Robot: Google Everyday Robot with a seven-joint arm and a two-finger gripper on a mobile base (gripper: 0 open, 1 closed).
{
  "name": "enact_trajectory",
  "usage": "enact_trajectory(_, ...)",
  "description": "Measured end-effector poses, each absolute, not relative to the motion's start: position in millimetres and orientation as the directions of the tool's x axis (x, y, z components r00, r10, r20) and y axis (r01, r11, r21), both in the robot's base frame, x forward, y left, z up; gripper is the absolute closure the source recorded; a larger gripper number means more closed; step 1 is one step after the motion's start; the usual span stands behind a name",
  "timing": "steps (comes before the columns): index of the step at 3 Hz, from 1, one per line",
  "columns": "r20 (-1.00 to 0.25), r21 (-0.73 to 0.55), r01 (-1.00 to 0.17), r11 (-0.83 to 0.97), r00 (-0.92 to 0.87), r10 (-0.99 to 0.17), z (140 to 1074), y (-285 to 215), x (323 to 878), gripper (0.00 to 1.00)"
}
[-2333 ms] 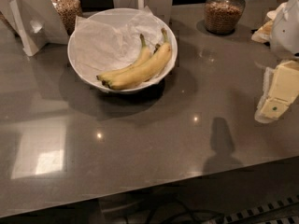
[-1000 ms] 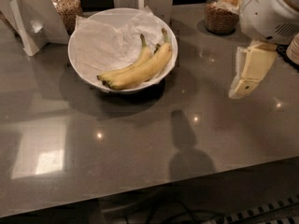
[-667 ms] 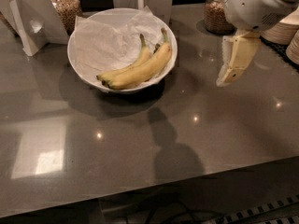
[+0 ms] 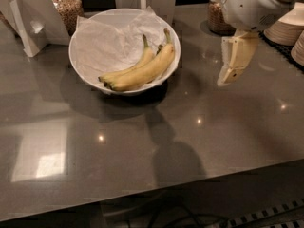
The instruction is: Pick banana from white bowl
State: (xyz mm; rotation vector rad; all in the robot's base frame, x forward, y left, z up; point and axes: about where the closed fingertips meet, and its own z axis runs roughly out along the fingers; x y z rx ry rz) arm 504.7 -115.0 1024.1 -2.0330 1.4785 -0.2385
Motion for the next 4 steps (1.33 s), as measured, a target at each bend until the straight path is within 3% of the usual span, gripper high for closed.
enact_trajectory(2,-0.153,-0.587,-0.683,-0.434,0.62,-0.77,1005.3,-55.9,539.5,0.05)
enact_trajectory(4,-0.16,-0.566,-0.615,-0.549,0.735,-0.659,985.6,-19.9,553.4,0.29)
